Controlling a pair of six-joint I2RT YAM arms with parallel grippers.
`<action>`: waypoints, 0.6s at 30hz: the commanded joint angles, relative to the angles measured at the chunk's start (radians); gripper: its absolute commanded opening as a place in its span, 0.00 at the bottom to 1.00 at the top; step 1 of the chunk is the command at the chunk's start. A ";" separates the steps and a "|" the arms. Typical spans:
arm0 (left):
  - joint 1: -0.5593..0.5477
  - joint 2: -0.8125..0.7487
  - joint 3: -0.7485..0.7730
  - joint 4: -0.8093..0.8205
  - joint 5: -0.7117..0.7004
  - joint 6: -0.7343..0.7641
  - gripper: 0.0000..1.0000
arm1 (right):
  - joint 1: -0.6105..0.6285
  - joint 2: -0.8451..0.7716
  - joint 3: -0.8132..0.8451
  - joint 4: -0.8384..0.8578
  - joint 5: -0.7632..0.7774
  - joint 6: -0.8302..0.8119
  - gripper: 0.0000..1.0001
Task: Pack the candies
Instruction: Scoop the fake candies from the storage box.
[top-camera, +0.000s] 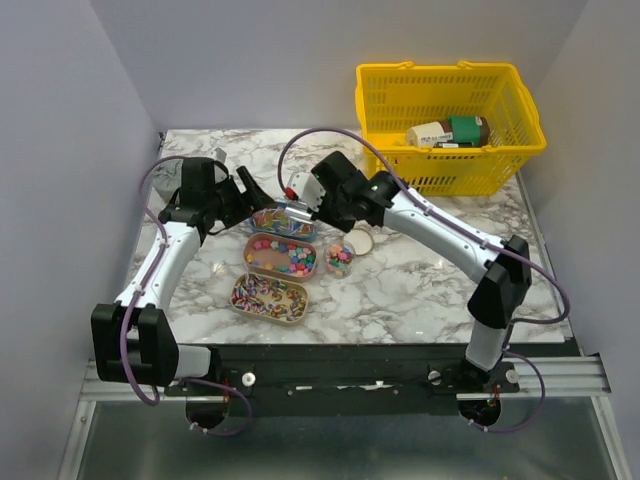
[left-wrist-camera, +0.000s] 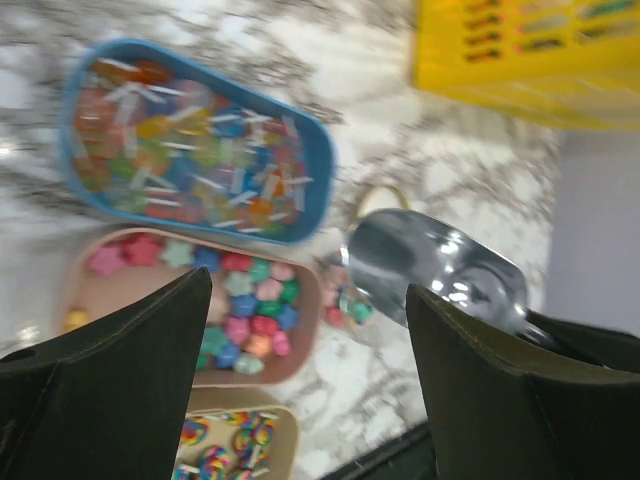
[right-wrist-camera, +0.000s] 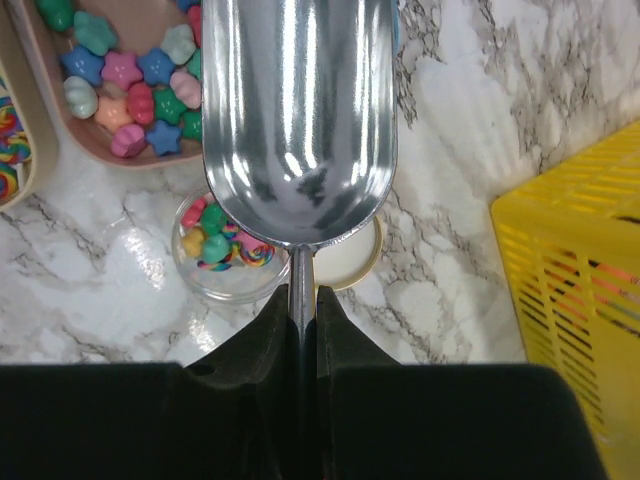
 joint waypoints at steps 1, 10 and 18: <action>0.013 0.066 0.024 -0.150 -0.394 0.024 0.87 | -0.007 0.170 0.177 -0.155 0.030 -0.093 0.01; 0.014 0.190 0.024 -0.043 -0.567 0.019 0.79 | -0.036 0.287 0.204 -0.220 0.012 -0.165 0.01; 0.008 0.331 0.078 -0.002 -0.587 0.048 0.67 | -0.050 0.377 0.316 -0.249 -0.011 -0.187 0.01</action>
